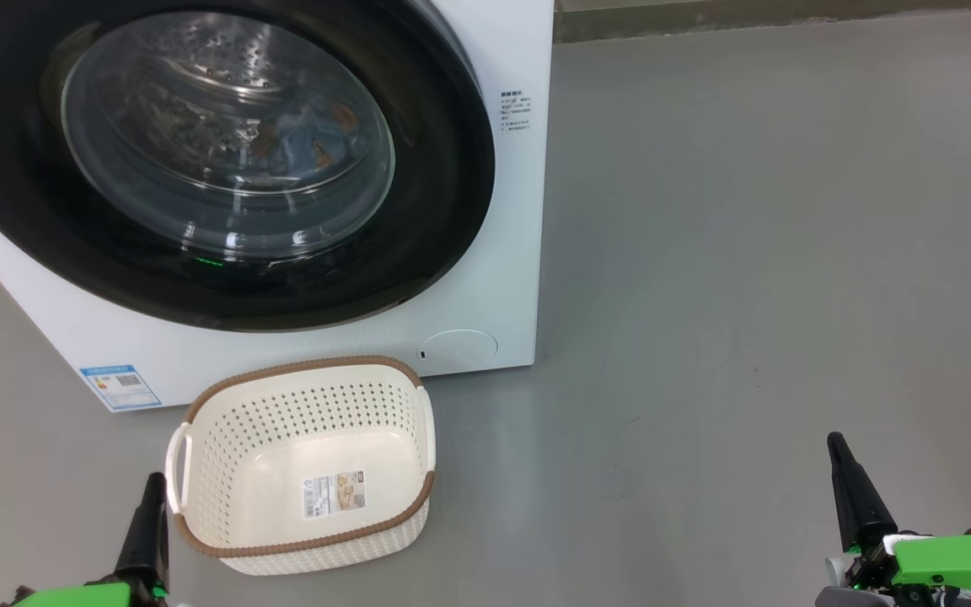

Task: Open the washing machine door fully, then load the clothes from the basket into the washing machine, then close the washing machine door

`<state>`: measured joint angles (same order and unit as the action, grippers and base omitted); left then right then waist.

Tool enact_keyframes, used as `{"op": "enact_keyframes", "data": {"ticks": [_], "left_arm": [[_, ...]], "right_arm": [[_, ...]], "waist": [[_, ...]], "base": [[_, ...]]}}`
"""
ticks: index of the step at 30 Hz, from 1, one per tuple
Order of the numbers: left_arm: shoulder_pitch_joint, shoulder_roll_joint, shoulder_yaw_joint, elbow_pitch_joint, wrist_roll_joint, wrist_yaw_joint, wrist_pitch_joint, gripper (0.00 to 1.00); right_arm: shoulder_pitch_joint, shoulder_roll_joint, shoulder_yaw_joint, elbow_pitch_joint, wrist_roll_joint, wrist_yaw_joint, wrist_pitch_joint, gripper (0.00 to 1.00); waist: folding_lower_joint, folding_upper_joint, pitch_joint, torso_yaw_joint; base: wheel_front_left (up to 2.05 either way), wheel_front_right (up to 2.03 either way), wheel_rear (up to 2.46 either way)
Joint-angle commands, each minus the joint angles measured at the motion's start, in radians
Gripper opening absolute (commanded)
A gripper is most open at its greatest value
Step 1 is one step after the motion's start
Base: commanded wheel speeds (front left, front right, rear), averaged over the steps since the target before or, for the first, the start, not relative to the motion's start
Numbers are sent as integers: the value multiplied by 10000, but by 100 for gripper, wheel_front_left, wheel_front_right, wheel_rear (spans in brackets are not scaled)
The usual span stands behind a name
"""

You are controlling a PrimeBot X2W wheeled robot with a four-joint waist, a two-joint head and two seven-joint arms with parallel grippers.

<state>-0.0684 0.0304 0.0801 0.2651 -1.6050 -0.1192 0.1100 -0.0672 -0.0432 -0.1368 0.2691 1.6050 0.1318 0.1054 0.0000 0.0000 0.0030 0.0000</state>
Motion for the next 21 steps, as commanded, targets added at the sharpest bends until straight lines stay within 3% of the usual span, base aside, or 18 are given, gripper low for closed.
{"op": "enact_keyframes", "data": {"ticks": [1,21], "left_arm": [[-397,198,335,-198,-38,-115,31,0],[-396,198,335,-198,-38,-115,30,0]], "right_arm": [[-408,-70,228,-244,34,-11,80,0],[-408,-70,229,-244,35,-11,79,0]], "waist": [[0,0,0,0],[0,0,0,0]], "base": [[0,0,0],[0,0,0]]}}
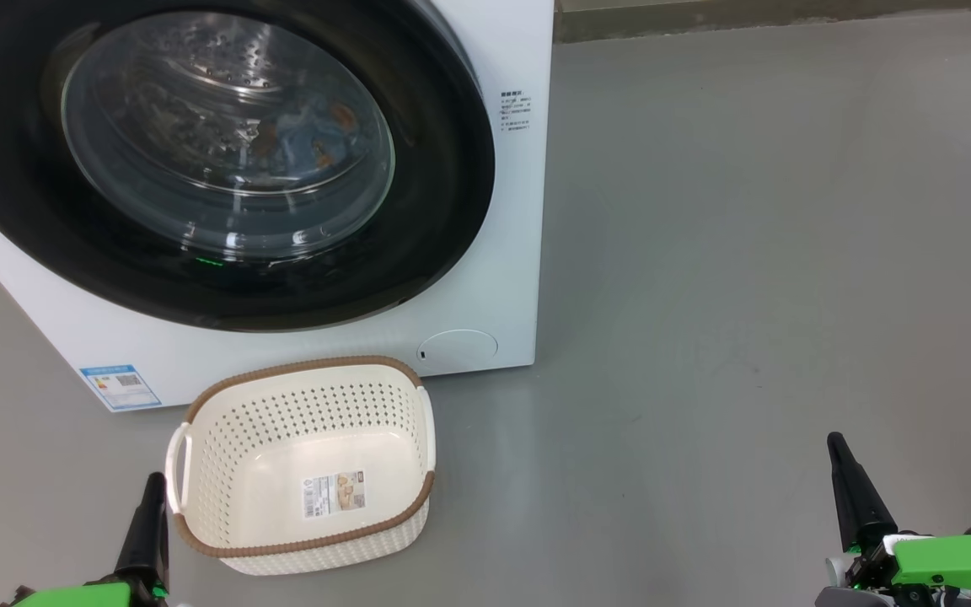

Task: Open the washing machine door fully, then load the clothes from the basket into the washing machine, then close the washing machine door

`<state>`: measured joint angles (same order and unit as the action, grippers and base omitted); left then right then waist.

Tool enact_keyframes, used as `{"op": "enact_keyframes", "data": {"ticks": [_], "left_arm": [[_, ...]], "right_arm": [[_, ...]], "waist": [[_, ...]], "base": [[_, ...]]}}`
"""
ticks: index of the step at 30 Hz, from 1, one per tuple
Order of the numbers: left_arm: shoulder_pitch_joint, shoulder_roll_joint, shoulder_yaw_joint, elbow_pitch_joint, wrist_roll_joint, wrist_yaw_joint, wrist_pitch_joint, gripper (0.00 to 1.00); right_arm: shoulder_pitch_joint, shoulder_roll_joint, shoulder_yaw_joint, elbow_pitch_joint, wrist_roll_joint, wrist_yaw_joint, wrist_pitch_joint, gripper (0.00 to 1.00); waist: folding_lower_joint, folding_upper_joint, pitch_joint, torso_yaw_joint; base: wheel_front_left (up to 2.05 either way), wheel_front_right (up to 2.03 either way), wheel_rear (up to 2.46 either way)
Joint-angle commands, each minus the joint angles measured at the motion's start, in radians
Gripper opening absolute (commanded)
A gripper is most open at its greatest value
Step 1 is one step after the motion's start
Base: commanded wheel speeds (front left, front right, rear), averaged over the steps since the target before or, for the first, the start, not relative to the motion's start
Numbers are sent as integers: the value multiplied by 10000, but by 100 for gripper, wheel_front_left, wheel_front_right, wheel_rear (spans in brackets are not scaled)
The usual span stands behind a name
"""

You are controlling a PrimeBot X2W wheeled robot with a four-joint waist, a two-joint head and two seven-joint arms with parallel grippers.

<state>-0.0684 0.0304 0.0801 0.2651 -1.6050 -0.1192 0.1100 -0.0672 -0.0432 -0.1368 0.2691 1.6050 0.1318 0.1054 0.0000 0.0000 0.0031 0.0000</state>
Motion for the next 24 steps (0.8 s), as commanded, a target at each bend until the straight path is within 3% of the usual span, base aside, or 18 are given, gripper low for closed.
{"op": "enact_keyframes", "data": {"ticks": [1,24], "left_arm": [[-396,198,335,-198,-38,-115,30,0],[-396,198,335,-199,-38,-115,30,0]], "right_arm": [[-408,-70,229,-244,35,-11,79,0],[-408,-70,230,-244,36,-11,79,0]], "waist": [[0,0,0,0],[0,0,0,0]], "base": [[0,0,0],[0,0,0]]}}
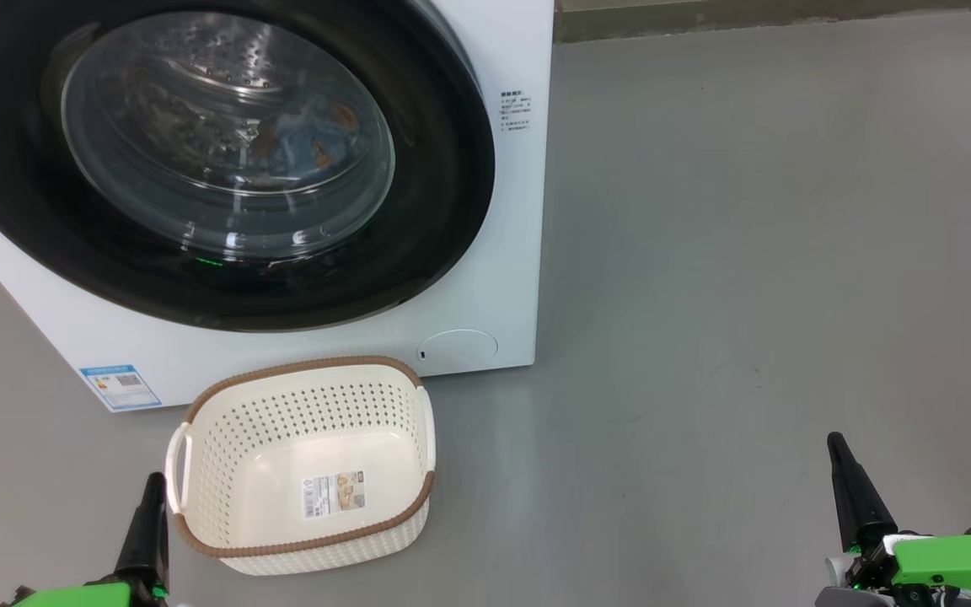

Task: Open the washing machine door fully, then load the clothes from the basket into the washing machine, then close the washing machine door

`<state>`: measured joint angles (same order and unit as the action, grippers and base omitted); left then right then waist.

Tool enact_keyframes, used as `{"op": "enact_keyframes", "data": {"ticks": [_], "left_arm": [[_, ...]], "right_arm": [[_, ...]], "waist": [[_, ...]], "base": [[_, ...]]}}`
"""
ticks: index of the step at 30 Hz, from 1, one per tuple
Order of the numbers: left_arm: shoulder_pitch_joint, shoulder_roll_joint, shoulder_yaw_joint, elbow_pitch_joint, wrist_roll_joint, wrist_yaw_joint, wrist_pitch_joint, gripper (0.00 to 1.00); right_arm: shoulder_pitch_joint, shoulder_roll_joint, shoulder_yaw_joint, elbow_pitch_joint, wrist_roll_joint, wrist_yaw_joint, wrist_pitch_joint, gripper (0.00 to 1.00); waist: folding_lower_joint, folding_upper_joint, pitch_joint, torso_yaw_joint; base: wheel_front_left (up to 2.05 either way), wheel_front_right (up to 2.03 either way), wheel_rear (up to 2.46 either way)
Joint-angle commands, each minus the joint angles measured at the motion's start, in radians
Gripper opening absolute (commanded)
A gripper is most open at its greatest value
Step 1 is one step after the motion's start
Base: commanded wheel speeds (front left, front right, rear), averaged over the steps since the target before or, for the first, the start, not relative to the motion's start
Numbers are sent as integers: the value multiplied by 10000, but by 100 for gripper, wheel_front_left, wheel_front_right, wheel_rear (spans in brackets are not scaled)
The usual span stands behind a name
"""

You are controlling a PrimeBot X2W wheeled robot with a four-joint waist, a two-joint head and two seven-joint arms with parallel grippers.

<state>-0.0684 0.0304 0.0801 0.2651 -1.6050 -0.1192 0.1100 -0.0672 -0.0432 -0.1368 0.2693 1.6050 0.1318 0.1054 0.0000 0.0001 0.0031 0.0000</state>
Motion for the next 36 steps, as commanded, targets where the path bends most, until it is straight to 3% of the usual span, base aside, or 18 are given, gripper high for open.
{"op": "enact_keyframes", "data": {"ticks": [1,36], "left_arm": [[-396,198,335,-199,-38,-115,30,0],[-396,198,334,-200,-38,-115,30,0]], "right_arm": [[-408,-70,230,-246,36,-11,79,0],[-408,-70,231,-246,36,-11,78,0]], "waist": [[0,-1,0,0],[0,-1,0,0]], "base": [[0,0,0],[0,0,0]]}}
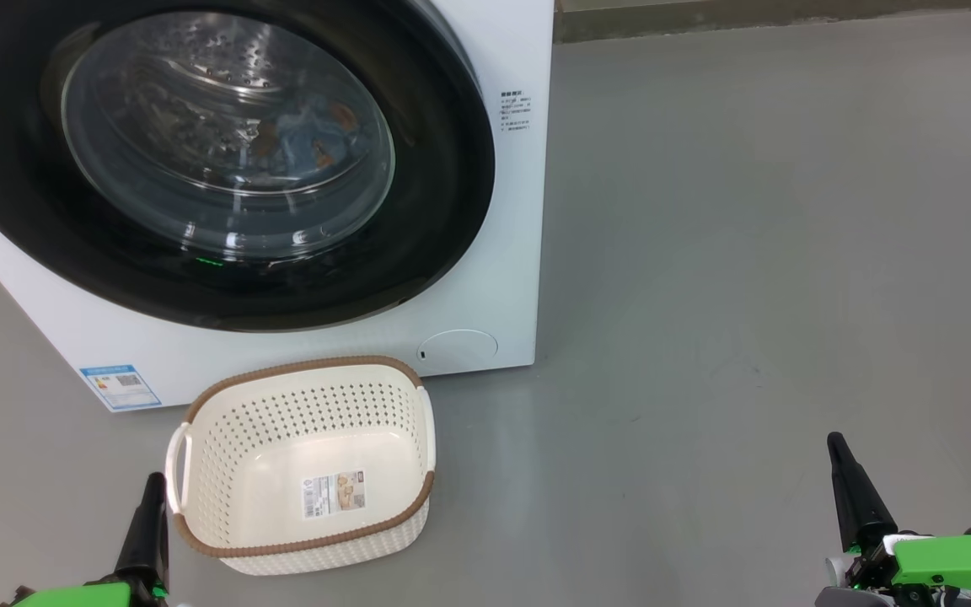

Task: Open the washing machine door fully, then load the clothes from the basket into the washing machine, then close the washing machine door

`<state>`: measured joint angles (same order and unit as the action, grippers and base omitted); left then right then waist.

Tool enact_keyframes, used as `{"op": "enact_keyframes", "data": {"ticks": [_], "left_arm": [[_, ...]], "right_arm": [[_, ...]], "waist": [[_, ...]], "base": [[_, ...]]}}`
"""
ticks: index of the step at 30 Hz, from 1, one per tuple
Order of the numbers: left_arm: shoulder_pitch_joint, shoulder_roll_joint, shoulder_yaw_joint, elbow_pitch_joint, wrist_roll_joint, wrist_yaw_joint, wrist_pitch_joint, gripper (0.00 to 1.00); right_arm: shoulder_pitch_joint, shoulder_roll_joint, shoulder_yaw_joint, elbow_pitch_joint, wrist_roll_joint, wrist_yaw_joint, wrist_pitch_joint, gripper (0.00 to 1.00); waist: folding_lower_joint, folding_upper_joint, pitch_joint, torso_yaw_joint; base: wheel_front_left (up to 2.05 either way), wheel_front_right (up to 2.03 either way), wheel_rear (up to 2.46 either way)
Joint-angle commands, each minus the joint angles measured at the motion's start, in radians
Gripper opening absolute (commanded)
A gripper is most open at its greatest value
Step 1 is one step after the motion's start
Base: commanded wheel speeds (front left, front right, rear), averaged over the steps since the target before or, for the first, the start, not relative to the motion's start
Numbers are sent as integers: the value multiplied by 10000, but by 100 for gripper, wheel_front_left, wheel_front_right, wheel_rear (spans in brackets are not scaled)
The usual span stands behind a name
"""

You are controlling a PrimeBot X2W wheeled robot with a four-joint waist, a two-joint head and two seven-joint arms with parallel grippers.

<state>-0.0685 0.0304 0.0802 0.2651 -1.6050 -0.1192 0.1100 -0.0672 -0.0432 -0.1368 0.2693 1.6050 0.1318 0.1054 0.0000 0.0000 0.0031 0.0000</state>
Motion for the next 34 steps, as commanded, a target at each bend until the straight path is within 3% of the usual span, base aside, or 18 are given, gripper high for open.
{"op": "enact_keyframes", "data": {"ticks": [1,34], "left_arm": [[-395,198,332,-200,-38,-115,30,0],[-395,198,332,-200,-39,-115,30,0]], "right_arm": [[-408,-70,231,-246,36,-11,78,0],[-408,-70,232,-246,37,-11,77,0]], "waist": [[0,0,0,0],[0,0,0,0]], "base": [[0,0,0],[0,0,0]]}}
